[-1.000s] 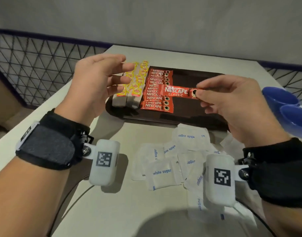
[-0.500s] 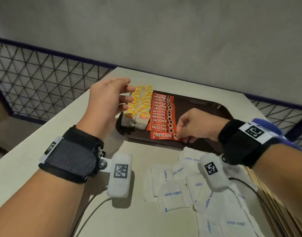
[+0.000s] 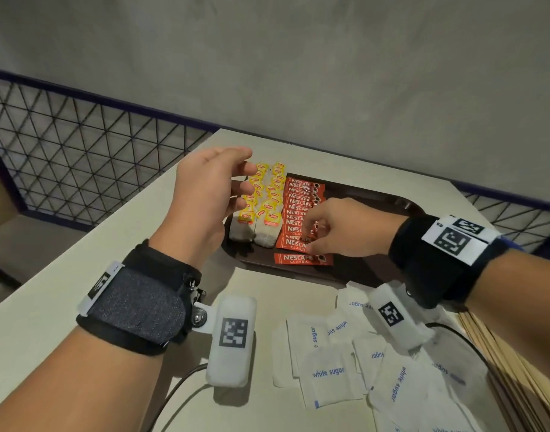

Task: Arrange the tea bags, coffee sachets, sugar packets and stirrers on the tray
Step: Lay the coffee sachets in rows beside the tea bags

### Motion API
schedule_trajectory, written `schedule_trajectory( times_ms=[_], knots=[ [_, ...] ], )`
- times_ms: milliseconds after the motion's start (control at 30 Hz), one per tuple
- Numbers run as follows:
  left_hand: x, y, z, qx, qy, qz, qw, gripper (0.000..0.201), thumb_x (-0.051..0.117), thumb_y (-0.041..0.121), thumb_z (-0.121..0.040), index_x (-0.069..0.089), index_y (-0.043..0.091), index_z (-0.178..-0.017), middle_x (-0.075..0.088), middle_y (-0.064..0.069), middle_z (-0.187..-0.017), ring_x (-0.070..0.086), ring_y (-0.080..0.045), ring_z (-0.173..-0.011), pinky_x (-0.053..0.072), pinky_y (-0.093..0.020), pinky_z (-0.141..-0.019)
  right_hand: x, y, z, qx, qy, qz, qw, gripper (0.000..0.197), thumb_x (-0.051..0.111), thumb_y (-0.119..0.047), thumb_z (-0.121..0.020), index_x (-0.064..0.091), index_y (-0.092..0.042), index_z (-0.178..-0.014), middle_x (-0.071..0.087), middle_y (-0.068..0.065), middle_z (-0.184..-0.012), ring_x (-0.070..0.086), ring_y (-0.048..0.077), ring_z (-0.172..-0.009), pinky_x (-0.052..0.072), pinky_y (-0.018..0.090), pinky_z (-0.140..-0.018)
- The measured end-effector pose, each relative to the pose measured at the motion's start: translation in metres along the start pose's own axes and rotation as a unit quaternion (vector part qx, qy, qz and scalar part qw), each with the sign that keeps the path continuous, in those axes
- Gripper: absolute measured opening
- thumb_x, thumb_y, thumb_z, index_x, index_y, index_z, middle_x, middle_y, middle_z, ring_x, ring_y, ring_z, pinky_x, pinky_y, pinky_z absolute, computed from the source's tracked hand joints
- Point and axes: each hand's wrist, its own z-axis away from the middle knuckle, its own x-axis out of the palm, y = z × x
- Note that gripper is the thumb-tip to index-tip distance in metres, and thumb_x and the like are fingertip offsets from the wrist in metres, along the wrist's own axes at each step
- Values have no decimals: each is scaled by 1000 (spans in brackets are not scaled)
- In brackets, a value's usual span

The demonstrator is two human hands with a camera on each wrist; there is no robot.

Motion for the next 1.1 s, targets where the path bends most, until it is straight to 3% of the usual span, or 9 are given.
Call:
schedule_trajectory(
  times_ms=[133,267,500,633,800,867,933,1000,1100],
  knots=[
    [0,0,0,1,0,-1,1000,14,66,20,-97,72,11,-106,70,5,-70,57,-9,-54,44,-21,-46,5,-7,-5,-45,-18,51,997,32,73,-39,-91,64,-27,-120,57,-13,-100,56,7,-90,38,16,-65],
    [1,-1,-1,-2,2,2,1000,14,67,20,-97,72,10,-106,69,5,-69,55,-10,-53,42,-21,-45,11,-6,-9,-43,-23,55,997,23,72,-36,-93,65,-26,-112,51,-19,-87,54,5,-80,37,14,-62],
    [2,-2,0,-1,1,-3,1000,13,67,21,-97,73,11,-104,69,5,-71,55,-10,-54,42,-21,-45,10,-3,-10,-44,-8,44,998,19,71,-38,-93,64,-25,-106,53,-17,-87,53,2,-78,36,14,-61],
    [2,-1,0,0,0,-2,1000,12,67,21,-97,73,11,-103,68,5,-70,55,-10,-54,42,-21,-45,1,0,-5,-26,5,11,1000,27,72,-40,-92,67,-25,-115,59,-14,-95,61,6,-88,46,16,-69],
    [0,-1,-1,2,1,2,1000,13,68,20,-97,73,11,-104,68,4,-71,55,-11,-54,42,-22,-45,-5,16,1,60,-29,-46,997,28,71,-37,-93,63,-24,-116,61,-15,-91,62,5,-81,47,16,-66],
    [0,-2,-2,3,0,4,1000,11,67,20,-97,72,12,-102,68,4,-70,55,-10,-54,42,-22,-45,-6,22,4,147,-44,-185,971,16,73,-23,-93,62,-21,-105,69,-4,-98,72,12,-85,59,21,-67],
    [0,-2,-2,4,-1,6,1000,8,67,19,-97,72,13,-99,68,4,-69,54,-10,-53,42,-22,-45,-6,25,8,216,-40,-330,918,14,72,-7,-92,63,-13,-102,71,10,-105,74,23,-97,63,27,-73],
    [1,-3,-2,4,-4,9,1000,8,67,19,-97,72,13,-99,68,4,-69,54,-9,-53,42,-22,-45,-5,26,9,235,-33,-408,882,20,68,4,-91,66,-2,-110,71,15,-108,72,24,-100,64,28,-72],
    [2,-3,-2,5,-6,8,1000,9,68,19,-96,72,12,-101,68,4,-69,54,-9,-53,42,-23,-46,-4,24,7,221,-59,-443,867,19,69,3,-91,72,1,-110,73,15,-110,72,23,-102,63,28,-74]
  ],
)
